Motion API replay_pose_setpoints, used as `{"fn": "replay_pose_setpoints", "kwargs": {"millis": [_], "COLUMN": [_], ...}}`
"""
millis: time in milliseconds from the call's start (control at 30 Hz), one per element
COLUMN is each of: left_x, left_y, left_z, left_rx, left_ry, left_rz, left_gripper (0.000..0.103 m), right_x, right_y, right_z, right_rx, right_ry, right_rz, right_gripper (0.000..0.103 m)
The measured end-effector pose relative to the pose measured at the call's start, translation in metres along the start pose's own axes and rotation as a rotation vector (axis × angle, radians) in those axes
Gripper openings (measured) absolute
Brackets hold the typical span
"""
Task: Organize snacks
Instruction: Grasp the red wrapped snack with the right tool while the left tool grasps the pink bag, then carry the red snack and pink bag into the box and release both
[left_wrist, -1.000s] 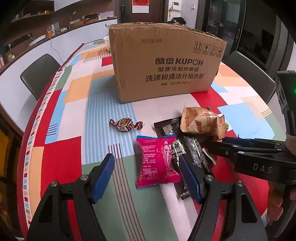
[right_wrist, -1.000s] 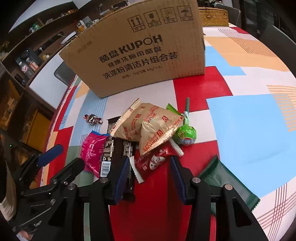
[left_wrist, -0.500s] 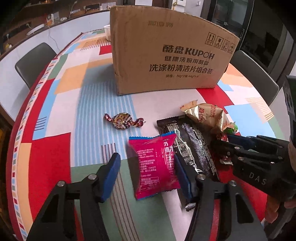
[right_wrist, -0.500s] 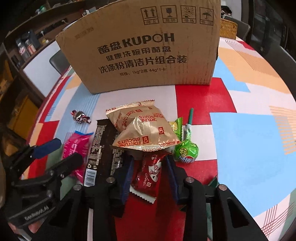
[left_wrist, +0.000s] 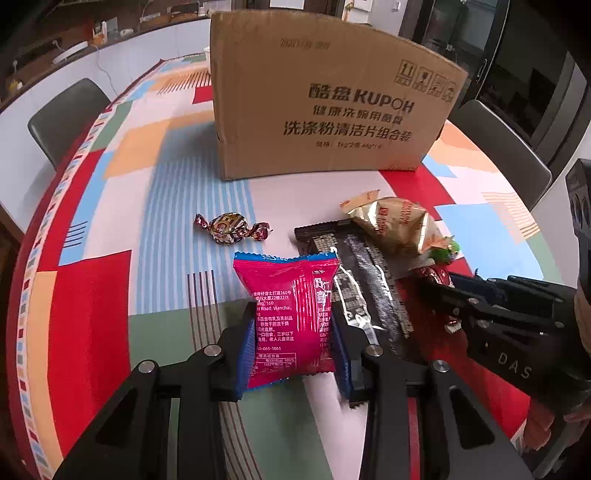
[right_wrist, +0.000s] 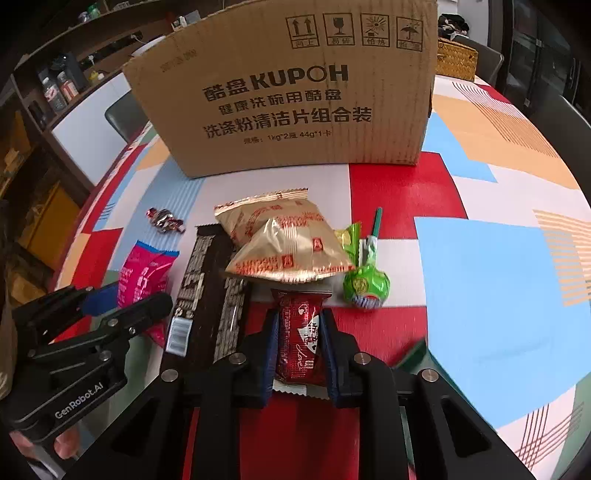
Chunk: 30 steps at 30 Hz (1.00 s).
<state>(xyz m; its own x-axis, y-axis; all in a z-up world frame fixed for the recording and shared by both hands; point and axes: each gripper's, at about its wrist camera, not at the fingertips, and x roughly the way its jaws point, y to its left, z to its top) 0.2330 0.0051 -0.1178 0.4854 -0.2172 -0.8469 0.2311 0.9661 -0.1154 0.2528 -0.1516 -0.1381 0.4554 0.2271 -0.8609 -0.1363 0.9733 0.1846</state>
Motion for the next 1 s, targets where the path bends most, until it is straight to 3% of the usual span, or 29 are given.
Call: {"fn": "replay_pose_setpoints", "kwargs": {"millis": [533, 1000], "left_x": [-0.066, -0.104], "left_y": [-0.032, -0.044], "left_z": [0.009, 0.074], "left_rx": [0.050, 0.101], "left_ry": [-0.146, -0.290], "left_rz": [0.010, 0.046], "left_gripper": [0.036, 0.036], "right_x": [-0.069, -0.120], "right_y": [0.001, -0.005], "right_z": [-0.010, 0.048], "right_rx": [-0.013, -0.056], "right_ry": [-0.122, -0.317], "right_rz": [0.070, 0.046], "right_gripper": [0.023, 0.023]}}
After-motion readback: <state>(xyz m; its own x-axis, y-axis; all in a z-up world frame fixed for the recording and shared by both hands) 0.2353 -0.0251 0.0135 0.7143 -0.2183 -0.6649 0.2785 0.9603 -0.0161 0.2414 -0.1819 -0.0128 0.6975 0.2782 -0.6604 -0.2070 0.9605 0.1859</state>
